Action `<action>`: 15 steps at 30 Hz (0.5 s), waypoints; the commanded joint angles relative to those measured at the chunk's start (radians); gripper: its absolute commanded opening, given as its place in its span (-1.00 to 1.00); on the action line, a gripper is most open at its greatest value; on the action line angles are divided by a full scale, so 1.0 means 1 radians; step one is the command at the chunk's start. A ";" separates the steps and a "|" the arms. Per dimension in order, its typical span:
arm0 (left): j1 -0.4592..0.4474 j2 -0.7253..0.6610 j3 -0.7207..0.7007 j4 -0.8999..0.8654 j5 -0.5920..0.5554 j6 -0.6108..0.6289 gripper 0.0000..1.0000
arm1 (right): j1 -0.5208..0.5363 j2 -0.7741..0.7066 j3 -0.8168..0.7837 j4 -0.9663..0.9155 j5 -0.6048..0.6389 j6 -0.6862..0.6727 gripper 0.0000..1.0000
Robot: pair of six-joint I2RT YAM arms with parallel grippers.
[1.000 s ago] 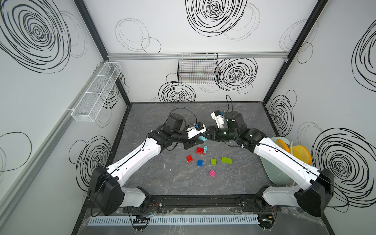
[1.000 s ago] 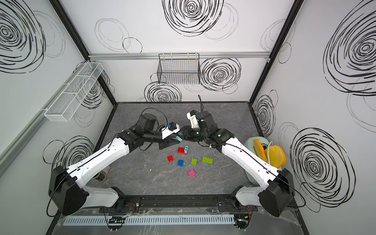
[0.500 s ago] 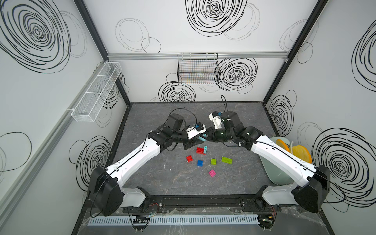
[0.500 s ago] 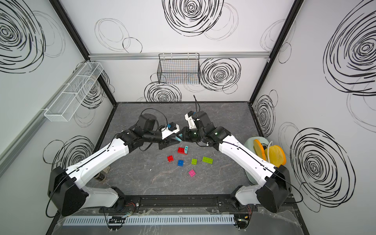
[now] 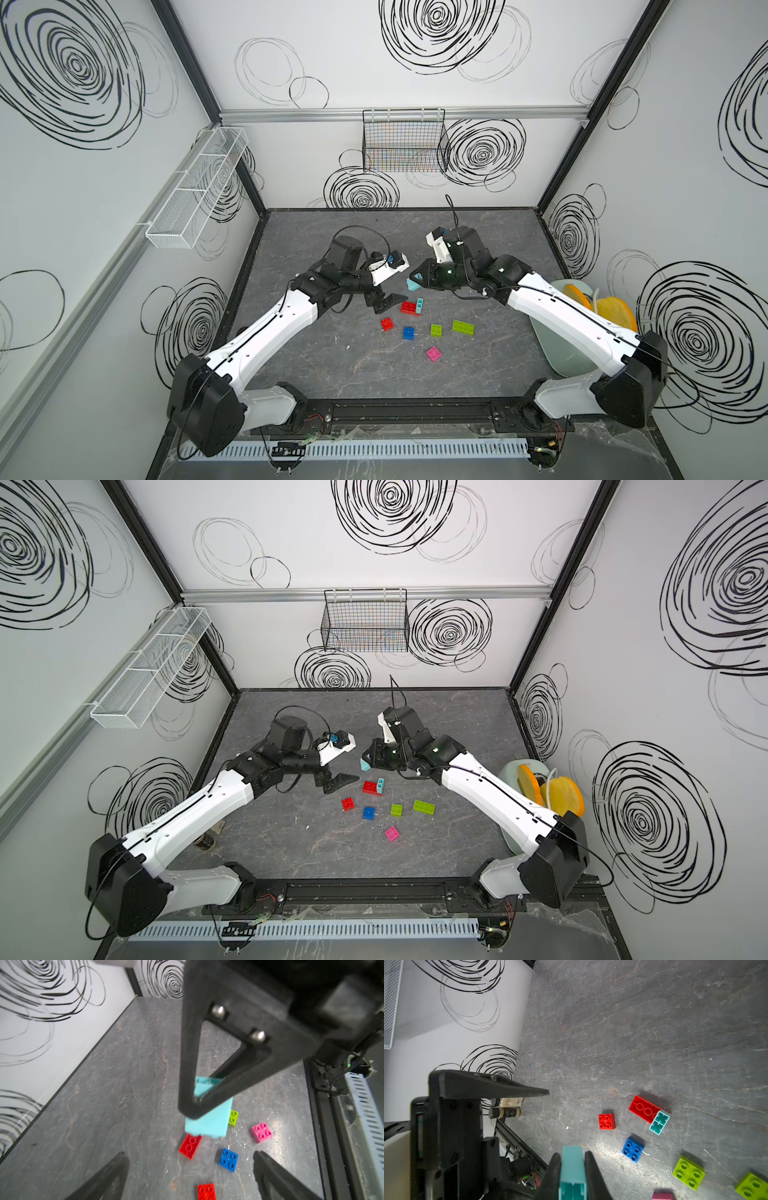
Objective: Assemble a giraffe with lego
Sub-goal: Assemble the lego brick with the lego brick.
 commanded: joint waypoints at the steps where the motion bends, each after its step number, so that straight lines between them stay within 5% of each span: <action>1: 0.093 -0.079 -0.056 0.048 -0.013 -0.037 0.96 | 0.028 0.069 0.026 -0.052 0.157 0.072 -1.00; 9: 0.272 -0.196 -0.176 0.185 -0.082 -0.211 0.96 | 0.146 0.257 0.108 -0.129 0.443 0.256 -1.00; 15: 0.282 -0.218 -0.198 0.224 -0.130 -0.269 0.96 | 0.206 0.431 0.280 -0.303 0.571 0.443 -1.00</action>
